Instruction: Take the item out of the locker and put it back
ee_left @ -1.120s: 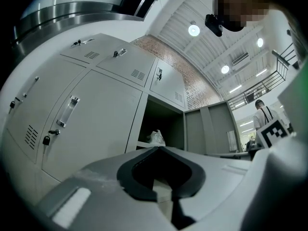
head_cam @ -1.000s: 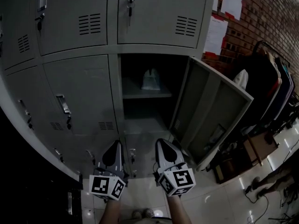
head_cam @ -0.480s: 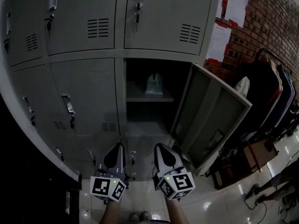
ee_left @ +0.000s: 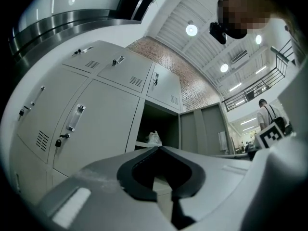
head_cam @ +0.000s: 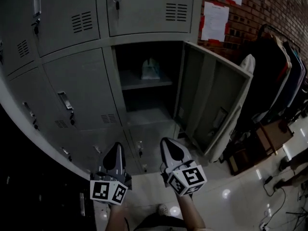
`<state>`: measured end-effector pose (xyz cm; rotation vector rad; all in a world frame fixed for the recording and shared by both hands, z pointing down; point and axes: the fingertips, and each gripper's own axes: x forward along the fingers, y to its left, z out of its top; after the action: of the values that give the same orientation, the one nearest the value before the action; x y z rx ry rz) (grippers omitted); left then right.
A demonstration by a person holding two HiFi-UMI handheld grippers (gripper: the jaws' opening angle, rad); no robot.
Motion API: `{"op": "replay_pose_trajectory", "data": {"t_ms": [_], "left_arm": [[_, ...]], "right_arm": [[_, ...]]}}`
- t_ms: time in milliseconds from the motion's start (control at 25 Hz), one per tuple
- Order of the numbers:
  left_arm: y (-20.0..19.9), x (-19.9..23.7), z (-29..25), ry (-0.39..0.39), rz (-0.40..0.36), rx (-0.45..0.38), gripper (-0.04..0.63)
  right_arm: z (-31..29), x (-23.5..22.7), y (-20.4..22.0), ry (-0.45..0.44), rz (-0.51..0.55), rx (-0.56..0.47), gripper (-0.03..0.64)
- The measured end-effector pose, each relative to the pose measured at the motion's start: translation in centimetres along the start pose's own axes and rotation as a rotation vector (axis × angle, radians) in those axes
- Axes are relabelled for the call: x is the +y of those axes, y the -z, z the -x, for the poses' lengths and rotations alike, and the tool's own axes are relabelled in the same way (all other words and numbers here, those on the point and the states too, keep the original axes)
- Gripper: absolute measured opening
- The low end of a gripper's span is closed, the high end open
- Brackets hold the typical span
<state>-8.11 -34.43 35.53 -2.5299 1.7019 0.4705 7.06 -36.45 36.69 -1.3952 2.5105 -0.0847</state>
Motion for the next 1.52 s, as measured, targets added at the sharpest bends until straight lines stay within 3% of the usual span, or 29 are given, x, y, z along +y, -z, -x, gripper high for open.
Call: {"op": "replay_pose_trajectory", "data": {"t_ms": [280,560,800,1120,1520], "left_arm": [[-0.5,-2.5,10.6,0.014,0.026,-0.005,0.003],[-5.8,-7.7,29.1,0.027,0.014,-0.072,0.003],[-9.2,-11.4,40.5,0.017,0.012,-0.039,0.003],[-13.7,-15.1,47.3,0.031,0.031,-0.031,0.003],[-11.8,-18.7,50.5,0.031,0.045,0.006,0.003]], "right_arm": [[8.2,5.6,2.5,0.023,-0.043,0.002,0.003],[21.9,19.9,0.6,-0.04,-0.05,-0.07,0.002],[32.2,29.2,-1.7,-0.033,-0.054,-0.065,0.002],[39.9,34.9,-4.7,-0.022,-0.078,-0.051,0.002],[44.4,36.0,-4.1,-0.01,-0.05,-0.001,0.002]]}}
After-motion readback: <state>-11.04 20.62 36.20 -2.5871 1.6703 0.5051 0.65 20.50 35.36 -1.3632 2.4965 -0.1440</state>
